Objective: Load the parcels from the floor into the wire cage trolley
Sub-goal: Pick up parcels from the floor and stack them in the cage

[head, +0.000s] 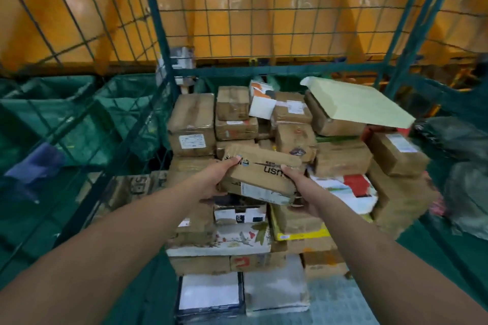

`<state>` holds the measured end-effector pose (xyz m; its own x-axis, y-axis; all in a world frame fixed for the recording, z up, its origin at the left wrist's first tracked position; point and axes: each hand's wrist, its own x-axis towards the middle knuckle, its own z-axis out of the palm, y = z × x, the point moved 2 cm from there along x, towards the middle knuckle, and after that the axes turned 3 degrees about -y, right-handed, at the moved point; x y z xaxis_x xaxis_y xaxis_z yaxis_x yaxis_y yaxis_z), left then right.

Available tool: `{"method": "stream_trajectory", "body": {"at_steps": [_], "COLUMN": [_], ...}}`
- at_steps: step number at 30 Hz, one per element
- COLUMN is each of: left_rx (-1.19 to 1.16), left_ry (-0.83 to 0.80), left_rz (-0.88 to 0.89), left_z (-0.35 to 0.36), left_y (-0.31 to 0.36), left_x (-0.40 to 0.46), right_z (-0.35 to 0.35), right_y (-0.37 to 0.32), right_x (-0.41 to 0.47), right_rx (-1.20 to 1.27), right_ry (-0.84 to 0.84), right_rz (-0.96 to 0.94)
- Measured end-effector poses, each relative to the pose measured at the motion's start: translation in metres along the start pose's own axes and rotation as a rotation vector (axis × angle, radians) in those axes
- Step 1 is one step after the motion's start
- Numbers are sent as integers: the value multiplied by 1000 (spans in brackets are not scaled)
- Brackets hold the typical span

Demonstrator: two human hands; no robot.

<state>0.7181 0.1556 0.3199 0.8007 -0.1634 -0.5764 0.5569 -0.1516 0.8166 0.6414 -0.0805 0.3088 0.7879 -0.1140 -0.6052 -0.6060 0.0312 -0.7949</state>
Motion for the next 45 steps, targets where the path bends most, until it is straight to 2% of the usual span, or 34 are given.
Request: {"method": "stream_trajectory", "body": {"at_steps": [6,11,15,20,22,27,31,34,37,41,45], "left_rx": [-32,-19,-60,-61,-88,-33,-26,-43,-33,-46,-107], "left_ry": [175,354,401,458,476,487,487,483,477,380,368], "left_rz": [-24,-120,-185,-147,-122,-121,-199,-187,-193,-140,-192], "left_z": [-25,-45,-68,-118,-132,-165,-191,-204,-202,-192,-186], "left_y": [25,5,-7,-11,-6,12,11,1,5,7,10], "left_x": [12,33,41,76,88,116,158,190,198,208,212], "right_z": [14,42,79,140,161,203,221,226,228,226,222], "right_y": [-36,-54,-67,-71,-74,-84,-89,-91,-93,-87,-88], "right_x": [62,116,138,169,172,208,247,259,269,288,282], "right_rx": [-38,-101,-171,-251,-212,-169,-171,-151,-128,-49,-35], "right_ry": [-200,-317,-350,-370,-391,-352,-277,-240,-215,-160,-168], "right_rz": [71,110,97,151,154,131,136,143,141,166,200]}}
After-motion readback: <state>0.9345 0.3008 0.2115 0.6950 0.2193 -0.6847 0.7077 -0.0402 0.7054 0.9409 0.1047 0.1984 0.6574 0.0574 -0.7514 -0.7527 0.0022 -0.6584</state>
